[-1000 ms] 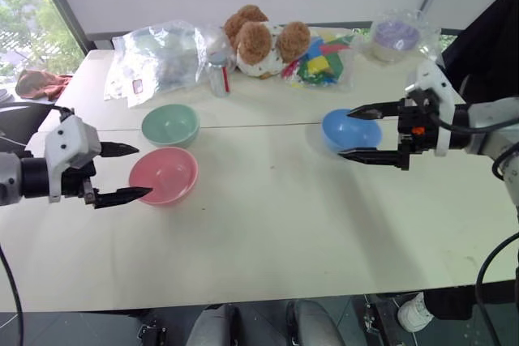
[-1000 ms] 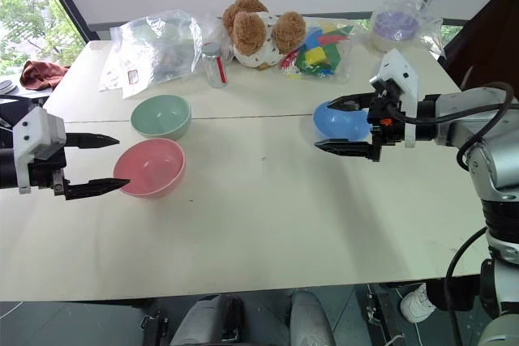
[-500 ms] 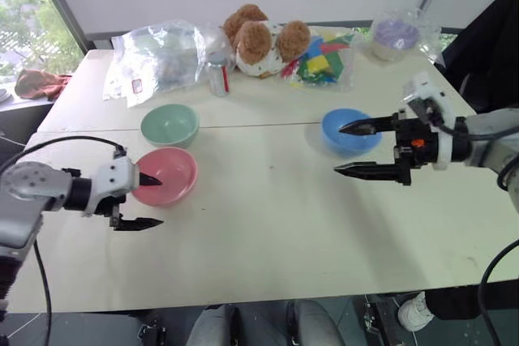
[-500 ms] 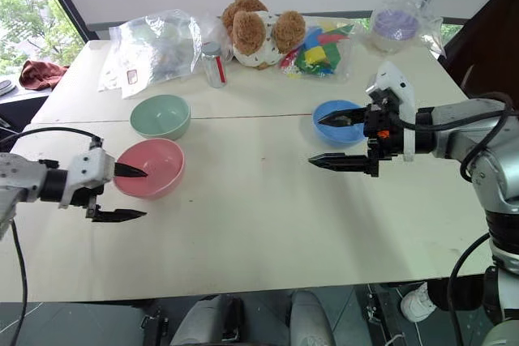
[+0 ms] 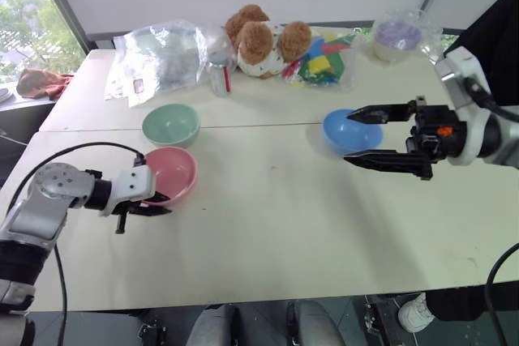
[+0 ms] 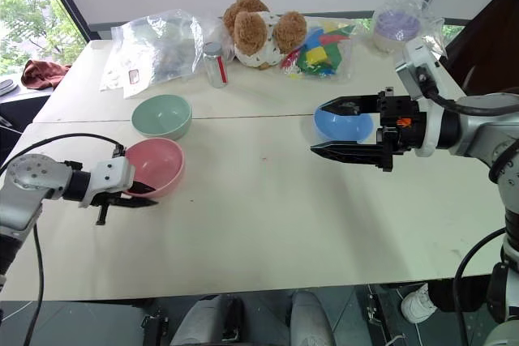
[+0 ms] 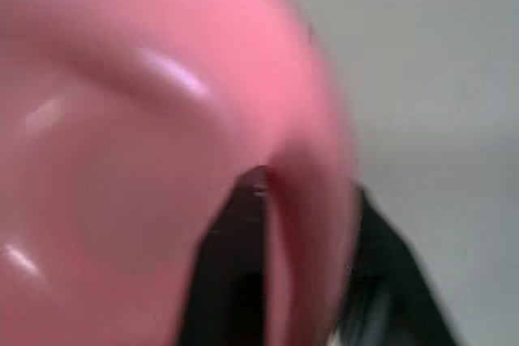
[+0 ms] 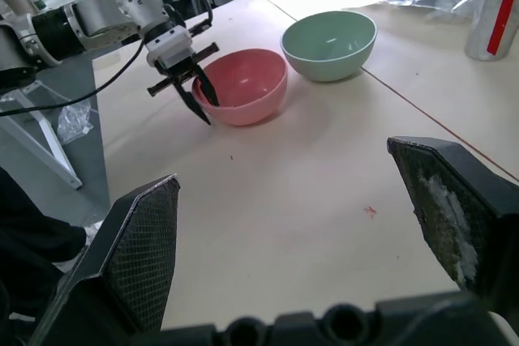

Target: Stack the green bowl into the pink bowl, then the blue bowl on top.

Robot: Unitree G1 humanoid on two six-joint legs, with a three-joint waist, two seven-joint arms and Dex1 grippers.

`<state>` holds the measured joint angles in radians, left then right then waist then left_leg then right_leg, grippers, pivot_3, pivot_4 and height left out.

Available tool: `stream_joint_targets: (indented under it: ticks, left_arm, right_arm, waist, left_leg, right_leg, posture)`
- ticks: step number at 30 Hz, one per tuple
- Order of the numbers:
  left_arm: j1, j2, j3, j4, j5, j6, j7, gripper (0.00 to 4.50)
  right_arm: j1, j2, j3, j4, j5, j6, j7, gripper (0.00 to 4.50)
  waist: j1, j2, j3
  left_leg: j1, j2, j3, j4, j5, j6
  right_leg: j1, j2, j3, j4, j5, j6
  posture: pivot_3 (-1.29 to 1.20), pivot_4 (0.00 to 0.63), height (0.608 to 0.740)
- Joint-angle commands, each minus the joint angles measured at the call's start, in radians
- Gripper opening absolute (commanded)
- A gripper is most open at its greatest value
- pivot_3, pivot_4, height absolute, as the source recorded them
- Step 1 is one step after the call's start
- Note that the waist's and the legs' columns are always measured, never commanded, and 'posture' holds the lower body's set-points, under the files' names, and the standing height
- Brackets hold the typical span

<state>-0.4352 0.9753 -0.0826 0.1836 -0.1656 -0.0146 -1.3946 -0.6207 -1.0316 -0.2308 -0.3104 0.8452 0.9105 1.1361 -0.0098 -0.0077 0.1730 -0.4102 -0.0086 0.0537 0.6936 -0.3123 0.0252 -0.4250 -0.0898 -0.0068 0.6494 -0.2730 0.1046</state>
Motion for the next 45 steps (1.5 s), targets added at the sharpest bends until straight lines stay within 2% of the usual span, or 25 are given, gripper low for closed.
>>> stream_joint_targets:
  ticks: [1, 5, 8, 13, 18, 26, 27, 29, 31, 34, 35, 41, 45]
  left_arm:
    - [-0.035, -0.022, -0.036, -0.080, -0.040, 0.054, -0.059, 0.03]
    - [-0.151, -0.072, -0.089, -0.128, -0.046, 0.063, -0.125, 0.03]
    - [-0.255, -0.147, -0.146, -0.116, -0.040, 0.057, -0.166, 0.03]
    - [-0.408, -0.335, -0.266, 0.008, 0.038, -0.072, -0.183, 0.03]
    - [-0.477, -0.473, -0.349, 0.183, 0.108, -0.200, -0.180, 0.03]
    - [-0.503, -0.505, -0.403, 0.321, 0.220, -0.405, -0.160, 0.03]
    - [-0.506, -0.504, -0.407, 0.326, 0.229, -0.421, -0.156, 0.85]
    - [-0.511, -0.505, -0.409, 0.334, 0.243, -0.441, -0.148, 1.65]
    - [-0.514, -0.502, -0.403, 0.324, 0.243, -0.447, -0.144, 2.81]
    - [-0.509, -0.487, -0.379, 0.279, 0.223, -0.429, -0.142, 4.33]
    - [-0.508, -0.481, -0.367, 0.258, 0.206, -0.406, -0.145, 4.46]
    - [-0.488, -0.325, -0.203, 0.049, 0.019, -0.106, -0.182, 4.46]
    - [-0.464, -0.221, -0.112, 0.036, -0.006, -0.010, -0.141, 4.46]
  right_arm:
    - [0.008, -0.028, -0.042, -0.021, 0.009, -0.011, -0.006, 4.50]
    - [0.020, -0.039, -0.045, -0.026, 0.004, -0.018, -0.014, 4.50]
    - [0.027, -0.042, -0.051, -0.031, 0.002, -0.020, -0.024, 4.50]
    - [0.064, -0.056, -0.078, -0.056, 0.005, -0.020, -0.040, 4.50]
    - [0.115, -0.078, -0.124, -0.088, 0.012, -0.013, -0.060, 4.50]
    - [0.178, -0.090, -0.174, -0.125, 0.023, -0.011, -0.082, 4.50]
    - [0.182, -0.090, -0.175, -0.126, 0.022, -0.014, -0.083, 4.50]
    - [0.185, -0.090, -0.174, -0.126, 0.020, -0.018, -0.085, 4.50]
    - [0.177, -0.088, -0.161, -0.121, 0.016, -0.024, -0.087, 4.50]
    - [0.169, -0.085, -0.147, -0.116, 0.012, -0.033, -0.087, 4.50]
    - [0.165, -0.084, -0.142, -0.113, 0.011, -0.035, -0.086, 4.50]
    - [0.108, -0.073, -0.070, -0.071, -0.012, -0.071, -0.076, 4.50]
    - [0.084, -0.065, -0.037, -0.047, -0.029, -0.093, -0.066, 4.50]
  waist:
    - [-0.003, 0.002, -0.001]
    - [0.000, 0.002, -0.001]
    - [0.001, 0.002, -0.001]
    - [0.005, 0.001, -0.001]
    - [0.002, 0.001, 0.000]
    - [0.002, 0.001, 0.000]
    - [0.002, 0.001, 0.000]
    - [0.002, 0.001, 0.000]
    - [0.003, 0.001, 0.000]
    - [0.003, 0.001, 0.000]
    - [0.002, 0.001, 0.000]
    - [-0.006, 0.001, 0.000]
    - [-0.002, 0.001, 0.000]
  left_leg:
    - [0.000, 0.000, 0.001, 0.000, 0.000, 0.000]
    - [-0.001, -0.001, 0.000, 0.001, 0.000, 0.000]
    - [-0.001, -0.001, 0.000, 0.003, 0.000, 0.000]
    - [-0.001, -0.001, 0.001, 0.005, -0.001, 0.002]
    - [-0.001, 0.000, 0.001, 0.006, -0.001, 0.002]
    - [-0.001, 0.000, 0.000, 0.006, -0.001, 0.002]
    - [-0.001, 0.000, 0.000, 0.006, -0.001, 0.003]
    - [-0.001, 0.000, 0.000, 0.006, -0.001, 0.003]
    - [-0.001, 0.000, 0.000, 0.006, -0.001, 0.003]
    - [-0.001, 0.000, 0.000, 0.006, -0.001, 0.003]
    - [-0.001, 0.000, 0.000, 0.006, -0.001, 0.003]
    - [-0.001, 0.001, 0.000, 0.006, -0.001, 0.002]
    - [-0.001, 0.002, 0.000, 0.006, -0.001, 0.002]
  right_leg:
    - [0.000, -0.001, 0.000, 0.000, 0.000, 0.000]
    - [0.000, 0.000, 0.000, 0.000, 0.000, 0.000]
    - [0.000, 0.000, 0.000, 0.001, 0.000, 0.000]
    - [0.002, 0.003, -0.001, 0.001, 0.000, 0.000]
    - [0.002, 0.007, -0.001, 0.001, 0.000, 0.001]
    - [0.001, 0.007, 0.001, 0.001, 0.000, 0.001]
    - [0.001, 0.007, 0.001, 0.001, 0.000, 0.001]
    - [0.002, 0.007, 0.001, 0.001, 0.000, 0.001]
    - [0.002, 0.006, 0.001, 0.001, 0.000, 0.001]
    - [0.002, 0.005, 0.001, 0.001, 0.000, 0.001]
    - [0.002, 0.005, 0.001, 0.001, 0.000, 0.001]
    - [0.001, 0.005, 0.001, 0.002, 0.000, 0.001]
    - [0.001, 0.007, 0.001, 0.002, 0.000, 0.001]
  posture:
    - [0.00, 0.150, 0.740]
    - [0.00, 0.150, 0.740]
    - [0.00, 0.150, 0.740]
    - [0.00, 0.150, 0.740]
    - [0.00, 0.150, 0.740]
    - [0.00, 0.150, 0.740]
    - [0.00, 0.150, 0.740]
    - [0.00, 0.150, 0.740]
    - [0.00, 0.150, 0.740]
    - [0.00, 0.150, 0.740]
    - [0.00, 0.150, 0.740]
    - [0.00, 0.150, 0.740]
    - [0.00, 0.150, 0.740]
